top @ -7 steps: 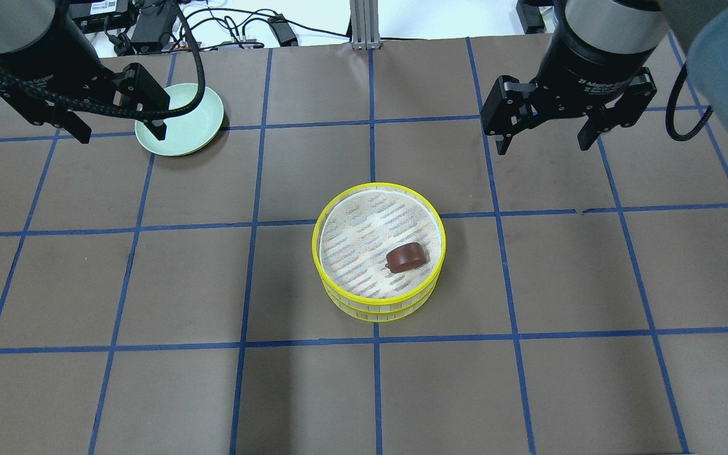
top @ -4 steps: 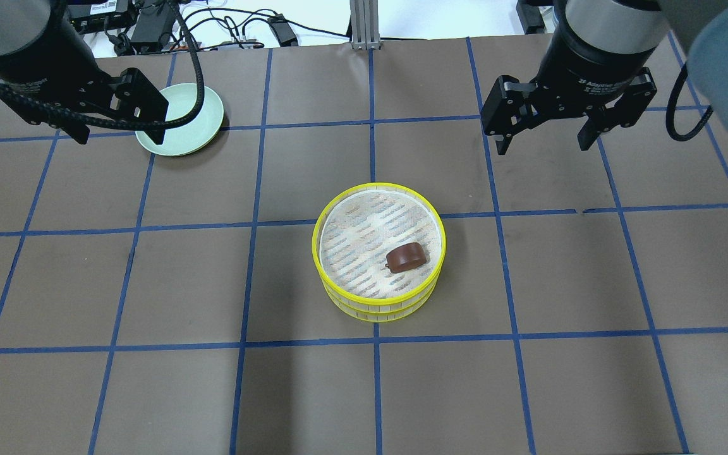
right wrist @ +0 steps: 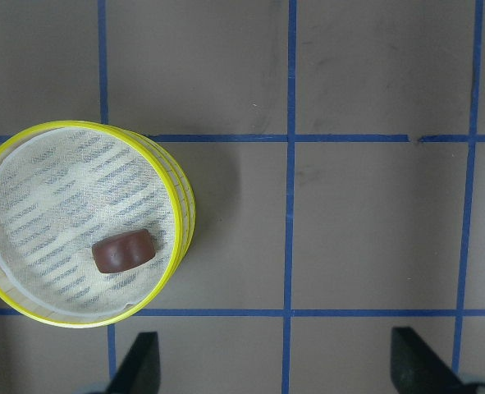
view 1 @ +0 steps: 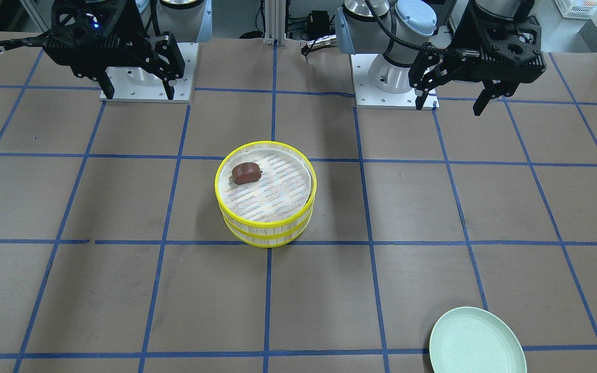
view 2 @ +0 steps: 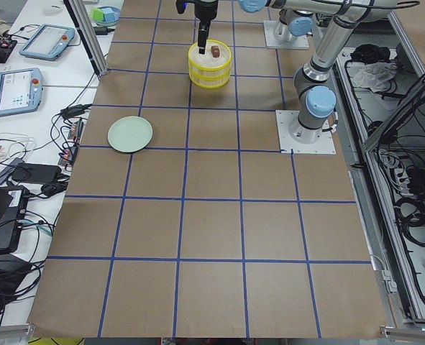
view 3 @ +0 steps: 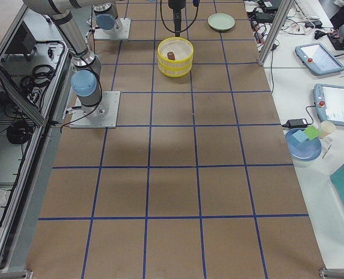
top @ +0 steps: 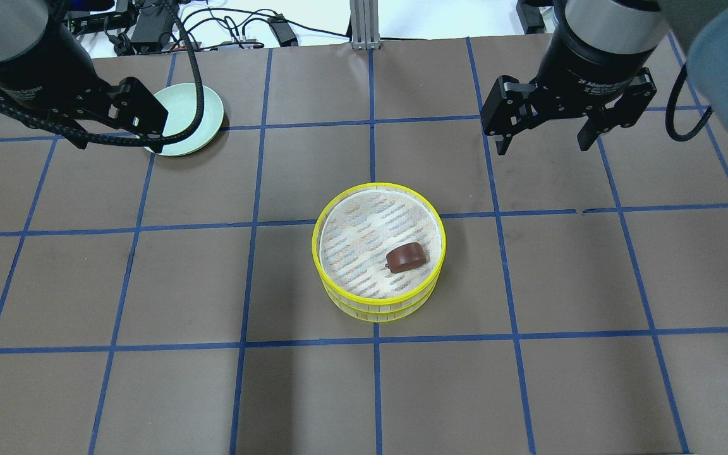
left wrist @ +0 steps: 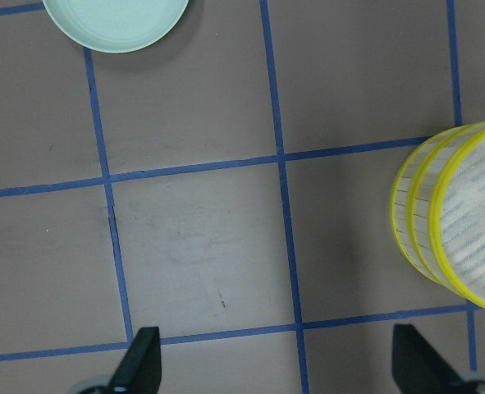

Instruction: Place buns in different layers of steamer

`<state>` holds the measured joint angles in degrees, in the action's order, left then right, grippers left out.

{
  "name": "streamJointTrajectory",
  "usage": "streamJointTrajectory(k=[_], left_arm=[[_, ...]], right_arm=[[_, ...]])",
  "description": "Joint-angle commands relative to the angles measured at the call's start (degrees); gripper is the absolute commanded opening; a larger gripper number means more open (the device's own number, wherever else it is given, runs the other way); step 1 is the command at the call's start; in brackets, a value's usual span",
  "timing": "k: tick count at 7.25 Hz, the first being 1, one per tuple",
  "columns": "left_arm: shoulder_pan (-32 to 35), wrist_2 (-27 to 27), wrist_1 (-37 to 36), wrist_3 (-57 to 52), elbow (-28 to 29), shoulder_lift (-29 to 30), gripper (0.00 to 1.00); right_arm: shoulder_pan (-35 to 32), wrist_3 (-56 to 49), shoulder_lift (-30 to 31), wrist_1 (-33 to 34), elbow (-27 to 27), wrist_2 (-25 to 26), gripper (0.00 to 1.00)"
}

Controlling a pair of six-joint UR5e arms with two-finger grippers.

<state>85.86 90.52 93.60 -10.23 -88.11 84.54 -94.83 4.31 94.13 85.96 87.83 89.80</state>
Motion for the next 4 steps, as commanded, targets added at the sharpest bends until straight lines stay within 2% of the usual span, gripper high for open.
streamJointTrajectory(k=[1, 4], left_arm=[[0.01, 0.01, 0.88, -0.05, -0.13, -0.34, 1.0], [0.01, 0.01, 1.14, -0.05, -0.13, -0.52, 1.0]], right_arm=[[0.0, 0.0, 0.0, 0.0, 0.06, -0.06, 1.0], [0.0, 0.0, 0.0, -0.09, 0.06, -0.06, 1.0]])
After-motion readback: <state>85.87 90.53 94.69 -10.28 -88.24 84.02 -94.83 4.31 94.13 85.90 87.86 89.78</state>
